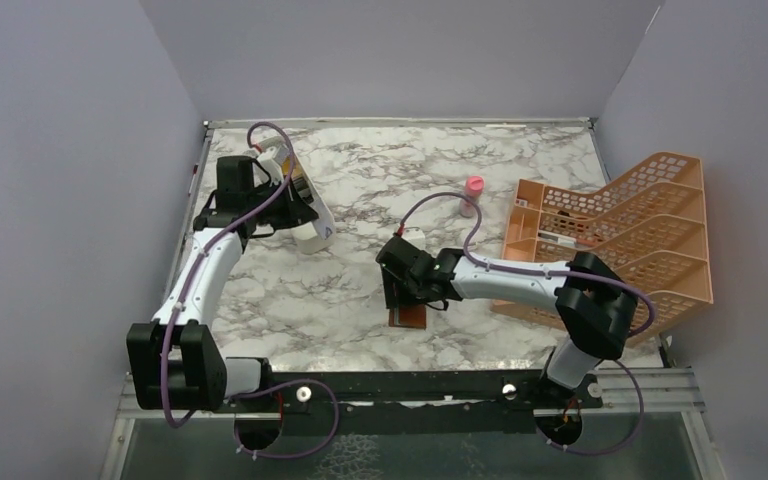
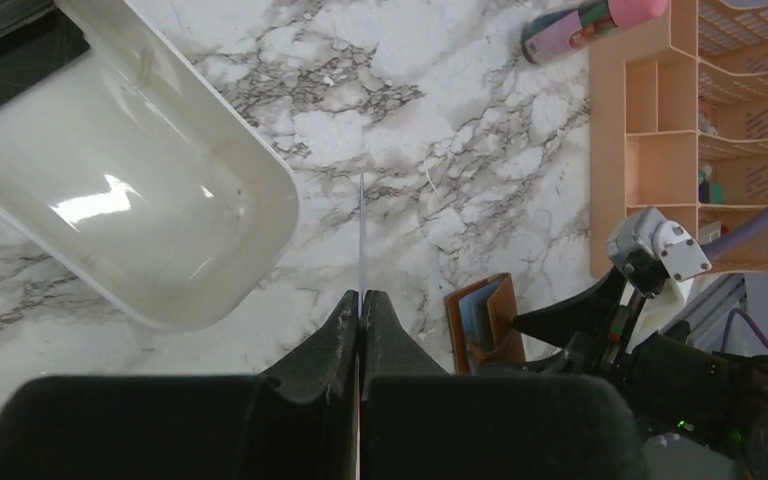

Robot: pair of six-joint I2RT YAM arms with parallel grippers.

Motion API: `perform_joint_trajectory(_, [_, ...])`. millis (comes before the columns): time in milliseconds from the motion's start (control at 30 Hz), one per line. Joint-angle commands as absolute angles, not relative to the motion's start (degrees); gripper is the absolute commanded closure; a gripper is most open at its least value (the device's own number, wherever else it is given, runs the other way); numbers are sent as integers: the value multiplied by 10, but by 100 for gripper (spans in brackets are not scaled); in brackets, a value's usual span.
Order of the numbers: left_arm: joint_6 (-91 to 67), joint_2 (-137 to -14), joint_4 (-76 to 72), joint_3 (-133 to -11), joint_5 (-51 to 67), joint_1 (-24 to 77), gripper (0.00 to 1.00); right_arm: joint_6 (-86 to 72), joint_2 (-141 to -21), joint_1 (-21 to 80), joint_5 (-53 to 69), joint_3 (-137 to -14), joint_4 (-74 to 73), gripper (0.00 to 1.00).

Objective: Put the credit cards into the card holder
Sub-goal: Open the card holder at the center of the board.

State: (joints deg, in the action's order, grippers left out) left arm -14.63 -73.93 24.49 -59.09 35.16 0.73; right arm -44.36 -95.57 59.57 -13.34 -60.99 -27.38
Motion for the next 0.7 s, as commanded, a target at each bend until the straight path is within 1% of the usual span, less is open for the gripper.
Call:
perform_joint_trajectory(0, [-179, -714, 195, -541, 363, 44, 100, -453, -963, 599, -202, -621, -320, 40])
perform_joint_trajectory(67, [-184, -707, 187, -525, 346, 73, 100, -455, -944, 599, -204, -605, -309, 52])
perform_joint_trajectory(200, [-199, -711, 178, -515, 315, 132, 100, -450, -909, 599, -208, -582, -288, 67])
perform_joint_trajectory(433, [-218, -708, 158, -495, 304, 155, 100, -446, -871, 599, -238, -583, -327, 90])
perform_joint_trajectory(533, [-221, -703, 152, -481, 308, 161, 100, -425, -839, 598, -231, -566, -299, 98])
perform_joint_trajectory(667, [-226, -693, 152, -464, 293, 163, 100, -399, -804, 599, -174, -548, -249, 99])
